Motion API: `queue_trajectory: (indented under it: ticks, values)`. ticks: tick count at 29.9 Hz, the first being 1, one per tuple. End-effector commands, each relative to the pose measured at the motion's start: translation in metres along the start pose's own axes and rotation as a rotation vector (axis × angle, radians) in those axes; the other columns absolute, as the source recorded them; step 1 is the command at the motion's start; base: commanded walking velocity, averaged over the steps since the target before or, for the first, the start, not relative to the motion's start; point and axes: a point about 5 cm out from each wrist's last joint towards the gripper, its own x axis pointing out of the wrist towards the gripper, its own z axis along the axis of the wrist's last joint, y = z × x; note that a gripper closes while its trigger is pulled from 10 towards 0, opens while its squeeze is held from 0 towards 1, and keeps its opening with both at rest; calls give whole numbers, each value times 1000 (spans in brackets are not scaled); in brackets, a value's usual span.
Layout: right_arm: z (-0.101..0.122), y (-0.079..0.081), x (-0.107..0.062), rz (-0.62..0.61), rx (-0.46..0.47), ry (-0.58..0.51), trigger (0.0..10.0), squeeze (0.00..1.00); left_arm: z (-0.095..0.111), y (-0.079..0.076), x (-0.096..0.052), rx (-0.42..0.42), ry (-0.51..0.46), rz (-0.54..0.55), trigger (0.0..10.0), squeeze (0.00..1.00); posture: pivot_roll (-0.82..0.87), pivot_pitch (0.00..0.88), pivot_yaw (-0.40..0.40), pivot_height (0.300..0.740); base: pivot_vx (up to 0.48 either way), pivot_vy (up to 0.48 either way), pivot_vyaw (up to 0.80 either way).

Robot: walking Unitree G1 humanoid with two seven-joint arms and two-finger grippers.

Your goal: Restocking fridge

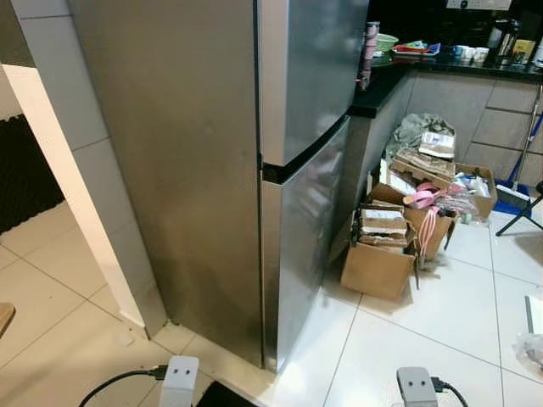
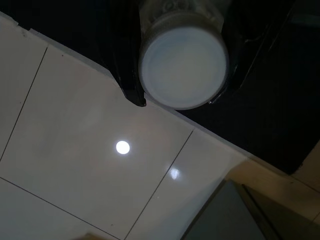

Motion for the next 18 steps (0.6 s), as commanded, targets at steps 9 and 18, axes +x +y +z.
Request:
queue_trajectory:
  ticks: [9,18]
  values:
    - [7,-4,2,-8,-11,-20,10000,0,-4,-5,-1,-34,17,-11,10000,0,-23,68,-38,740,0,0,0]
    - [8,-3,2,-5,-8,-22,10000,0,-5,-5,-1,-36,13,-13,10000,0,-24,70,-36,740,107,0,0]
